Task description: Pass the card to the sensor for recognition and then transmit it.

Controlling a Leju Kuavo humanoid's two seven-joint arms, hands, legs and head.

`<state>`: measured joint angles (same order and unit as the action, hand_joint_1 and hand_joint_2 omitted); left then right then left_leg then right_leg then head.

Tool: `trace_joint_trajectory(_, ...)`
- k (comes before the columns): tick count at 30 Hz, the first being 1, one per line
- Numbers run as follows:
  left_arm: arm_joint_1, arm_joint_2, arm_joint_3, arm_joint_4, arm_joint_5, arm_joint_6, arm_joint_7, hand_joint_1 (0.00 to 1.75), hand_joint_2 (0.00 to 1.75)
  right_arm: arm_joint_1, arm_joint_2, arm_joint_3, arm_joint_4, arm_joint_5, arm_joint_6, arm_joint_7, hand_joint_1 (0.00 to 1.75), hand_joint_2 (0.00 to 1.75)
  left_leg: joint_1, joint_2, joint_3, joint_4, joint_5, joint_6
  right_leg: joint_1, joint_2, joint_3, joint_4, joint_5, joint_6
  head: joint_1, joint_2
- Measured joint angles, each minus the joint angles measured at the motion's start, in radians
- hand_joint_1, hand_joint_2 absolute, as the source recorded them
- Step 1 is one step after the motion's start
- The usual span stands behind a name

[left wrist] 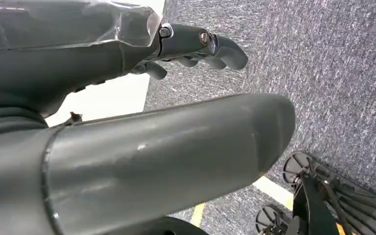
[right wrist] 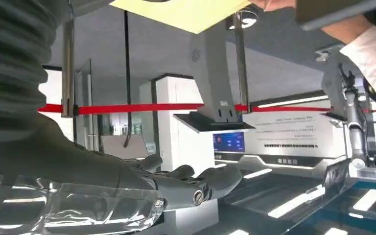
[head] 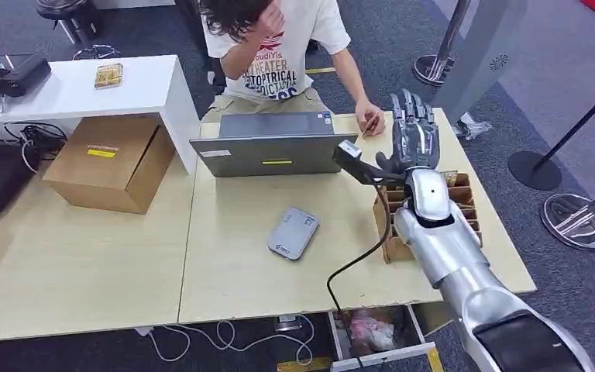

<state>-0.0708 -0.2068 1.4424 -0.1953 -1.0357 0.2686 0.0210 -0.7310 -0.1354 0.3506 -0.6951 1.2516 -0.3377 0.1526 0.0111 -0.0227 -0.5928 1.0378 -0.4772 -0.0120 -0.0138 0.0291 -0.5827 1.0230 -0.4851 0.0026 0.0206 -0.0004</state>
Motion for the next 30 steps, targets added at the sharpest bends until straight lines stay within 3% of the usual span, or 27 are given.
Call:
trace_joint_trajectory(13,0.000,0.008,0.000,0.000,-0.006,-0.009,0.001,0.00,0.00,0.032,-0.024,-0.012,-0.057,-0.010,0.156,0.007,0.00,1.75,0.000,0.000,0.000,0.000,0.000,0.000,0.000,0.000,0.000,0.000,0.000,0.000,0.000,0.000)
trace_joint_trajectory(30,0.001,0.010,0.000,0.000,-0.009,-0.014,0.008,0.00,0.00,0.034,-0.038,-0.013,-0.080,-0.020,0.236,0.011,0.00,1.75,0.000,0.000,0.000,0.000,0.000,0.000,0.000,0.000,0.000,0.000,0.000,0.000,0.000,0.000)
